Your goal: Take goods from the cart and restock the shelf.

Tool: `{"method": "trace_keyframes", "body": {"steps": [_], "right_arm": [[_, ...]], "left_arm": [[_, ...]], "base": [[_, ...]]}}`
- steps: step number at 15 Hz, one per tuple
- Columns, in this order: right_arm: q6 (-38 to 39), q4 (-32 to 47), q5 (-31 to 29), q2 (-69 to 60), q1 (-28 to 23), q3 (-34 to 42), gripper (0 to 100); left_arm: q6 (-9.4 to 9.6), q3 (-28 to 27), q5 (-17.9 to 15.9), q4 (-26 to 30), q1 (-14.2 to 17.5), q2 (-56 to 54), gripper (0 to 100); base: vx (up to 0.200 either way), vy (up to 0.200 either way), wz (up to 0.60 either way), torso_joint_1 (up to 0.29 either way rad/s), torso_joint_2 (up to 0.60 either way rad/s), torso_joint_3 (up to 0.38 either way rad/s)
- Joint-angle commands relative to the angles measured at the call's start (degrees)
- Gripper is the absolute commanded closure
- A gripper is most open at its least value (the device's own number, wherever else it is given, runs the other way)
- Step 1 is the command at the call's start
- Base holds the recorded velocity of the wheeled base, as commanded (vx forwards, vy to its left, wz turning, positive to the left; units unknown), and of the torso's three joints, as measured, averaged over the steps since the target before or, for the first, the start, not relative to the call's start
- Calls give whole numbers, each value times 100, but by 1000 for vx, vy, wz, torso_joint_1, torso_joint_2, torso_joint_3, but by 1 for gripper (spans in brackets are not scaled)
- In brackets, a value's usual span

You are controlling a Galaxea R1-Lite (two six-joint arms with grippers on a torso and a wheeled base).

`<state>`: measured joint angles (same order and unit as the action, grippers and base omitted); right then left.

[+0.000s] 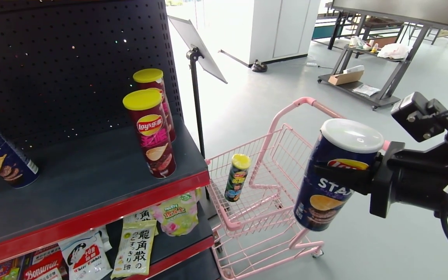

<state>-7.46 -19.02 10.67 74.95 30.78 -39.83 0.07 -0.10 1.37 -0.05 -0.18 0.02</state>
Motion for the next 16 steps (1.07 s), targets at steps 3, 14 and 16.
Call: {"method": "trace_keyframes", "body": {"steps": [3, 14, 16], "right_arm": [[-10, 3, -12, 20, 7, -25, 100], [-63, -5, -21, -6, 7, -8, 100], [-63, -5, -21, 11, 7, -16, 100]], "left_arm": [[1, 1, 4, -4, 1, -2, 0], [-7, 1, 4, -4, 1, -2, 0], [-7, 1, 4, -4, 1, -2, 0]], "base": [[-67, 0, 0, -1, -1, -1], [-127, 0, 164, -1, 0, 1], [0, 0, 600, 5, 0, 5]]}}
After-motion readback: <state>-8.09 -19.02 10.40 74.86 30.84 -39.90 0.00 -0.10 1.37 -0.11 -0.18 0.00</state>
